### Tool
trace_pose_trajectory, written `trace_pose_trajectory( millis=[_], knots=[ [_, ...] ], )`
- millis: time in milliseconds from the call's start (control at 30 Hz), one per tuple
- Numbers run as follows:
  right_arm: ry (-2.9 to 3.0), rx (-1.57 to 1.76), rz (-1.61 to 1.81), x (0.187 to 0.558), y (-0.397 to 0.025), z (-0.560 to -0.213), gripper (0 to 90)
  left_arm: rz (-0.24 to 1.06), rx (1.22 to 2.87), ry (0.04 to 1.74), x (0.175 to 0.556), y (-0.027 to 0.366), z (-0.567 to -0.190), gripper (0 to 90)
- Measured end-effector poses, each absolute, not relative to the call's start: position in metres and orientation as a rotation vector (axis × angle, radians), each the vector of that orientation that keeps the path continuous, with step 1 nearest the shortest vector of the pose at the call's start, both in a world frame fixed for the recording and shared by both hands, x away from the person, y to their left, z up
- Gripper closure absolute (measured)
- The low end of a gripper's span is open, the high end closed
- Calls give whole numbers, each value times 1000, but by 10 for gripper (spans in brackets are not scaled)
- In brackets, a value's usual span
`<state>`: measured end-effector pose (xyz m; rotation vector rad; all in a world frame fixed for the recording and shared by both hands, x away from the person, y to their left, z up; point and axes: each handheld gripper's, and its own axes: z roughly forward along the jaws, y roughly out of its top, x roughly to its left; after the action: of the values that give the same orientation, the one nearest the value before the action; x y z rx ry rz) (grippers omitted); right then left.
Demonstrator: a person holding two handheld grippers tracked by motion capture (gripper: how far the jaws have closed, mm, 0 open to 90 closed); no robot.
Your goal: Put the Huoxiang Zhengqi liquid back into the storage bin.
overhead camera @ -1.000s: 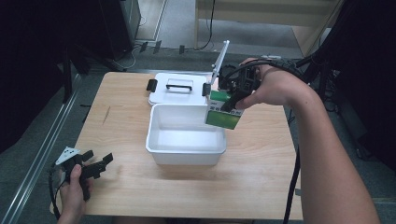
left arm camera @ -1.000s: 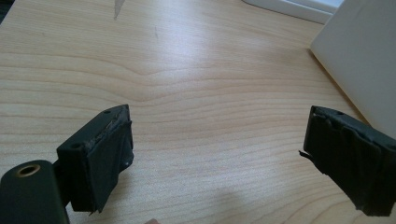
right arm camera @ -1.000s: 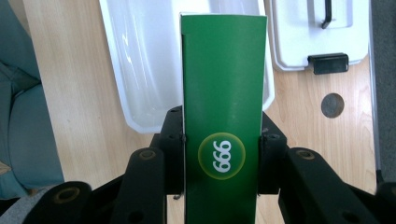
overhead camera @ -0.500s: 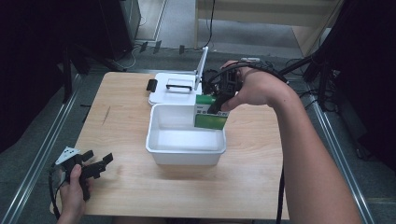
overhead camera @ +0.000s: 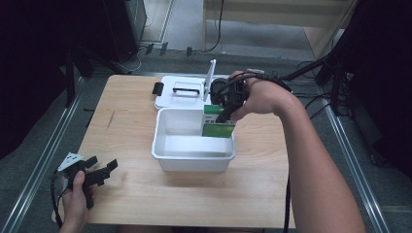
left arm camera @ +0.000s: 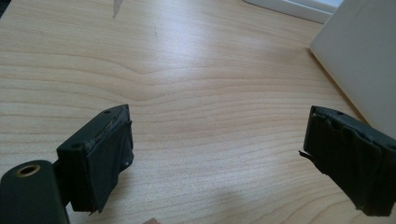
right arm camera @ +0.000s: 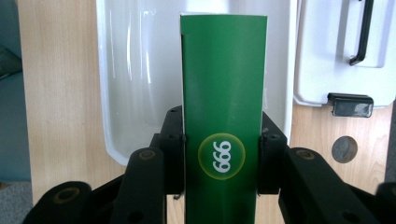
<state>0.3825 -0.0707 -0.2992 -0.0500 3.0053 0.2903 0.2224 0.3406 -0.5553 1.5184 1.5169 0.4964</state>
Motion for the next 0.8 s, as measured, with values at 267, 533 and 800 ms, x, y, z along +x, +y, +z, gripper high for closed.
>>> trace_pose_trajectory(
  millis=[267,533,800],
  knots=[
    [3009,-55,292,385,-68,-313,640,499,1523,1516,222,340,-555,91],
    [3025,-65,276,391,-66,-334,640,493,1523,1517,222,341,-555,91],
    [3033,-79,232,393,-61,-350,640,493,1525,1515,223,341,-555,91]
  ],
)
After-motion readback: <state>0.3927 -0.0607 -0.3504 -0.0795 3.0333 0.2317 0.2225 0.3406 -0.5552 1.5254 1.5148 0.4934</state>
